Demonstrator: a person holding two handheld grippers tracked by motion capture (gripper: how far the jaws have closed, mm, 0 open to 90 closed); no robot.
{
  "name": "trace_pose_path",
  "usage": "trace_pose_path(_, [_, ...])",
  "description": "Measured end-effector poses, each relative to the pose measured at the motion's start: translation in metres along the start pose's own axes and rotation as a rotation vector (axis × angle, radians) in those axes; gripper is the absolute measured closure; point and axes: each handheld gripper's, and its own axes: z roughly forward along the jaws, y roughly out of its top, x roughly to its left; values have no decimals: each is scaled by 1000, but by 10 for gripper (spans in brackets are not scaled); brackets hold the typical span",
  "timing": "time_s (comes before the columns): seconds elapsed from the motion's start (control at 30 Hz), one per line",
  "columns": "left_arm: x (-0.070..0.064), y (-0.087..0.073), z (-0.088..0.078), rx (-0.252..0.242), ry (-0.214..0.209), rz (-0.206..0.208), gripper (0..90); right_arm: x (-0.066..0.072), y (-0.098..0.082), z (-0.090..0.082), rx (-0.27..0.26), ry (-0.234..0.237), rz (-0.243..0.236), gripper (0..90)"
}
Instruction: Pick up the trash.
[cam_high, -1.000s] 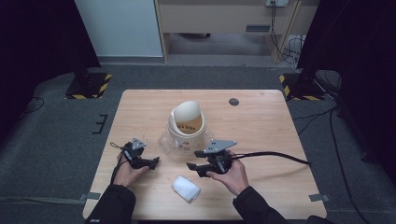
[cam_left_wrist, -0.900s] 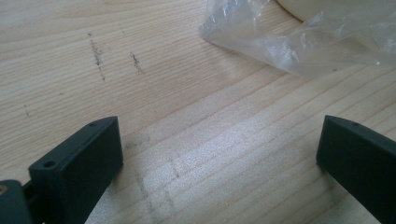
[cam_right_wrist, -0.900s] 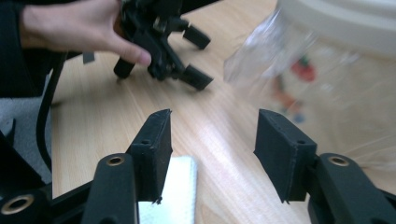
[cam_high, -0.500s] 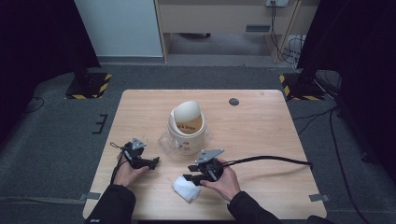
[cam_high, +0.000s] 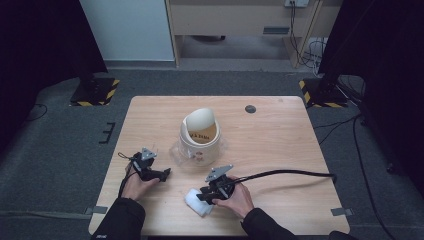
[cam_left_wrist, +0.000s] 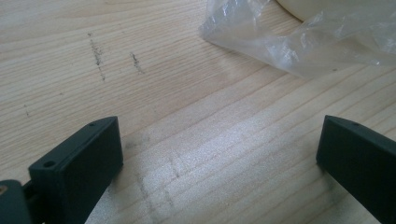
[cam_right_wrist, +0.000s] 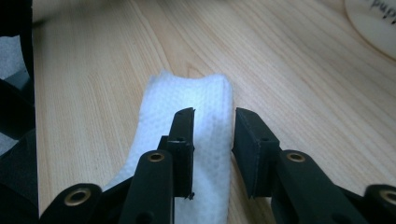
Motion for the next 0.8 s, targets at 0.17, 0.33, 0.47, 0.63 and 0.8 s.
trace_pose_path(0.17, [0,0,0,0,0,0,0,0,-2,2,14,-3,-6,733])
trace_pose_path(0.33, [0,0,0,0,0,0,0,1,-4,3,17,-12,-8,778])
trace_pose_path(0.47, [0,0,0,0,0,0,0,1,-4,4,16,-6,-2,840])
trace_pose_path(0.63, [0,0,0,0,0,0,0,1,-3,2,11,-5,-8,864])
trace_pose_path(0.8, [0,0,0,0,0,0,0,0,6,-11,-37,-7,-10,866])
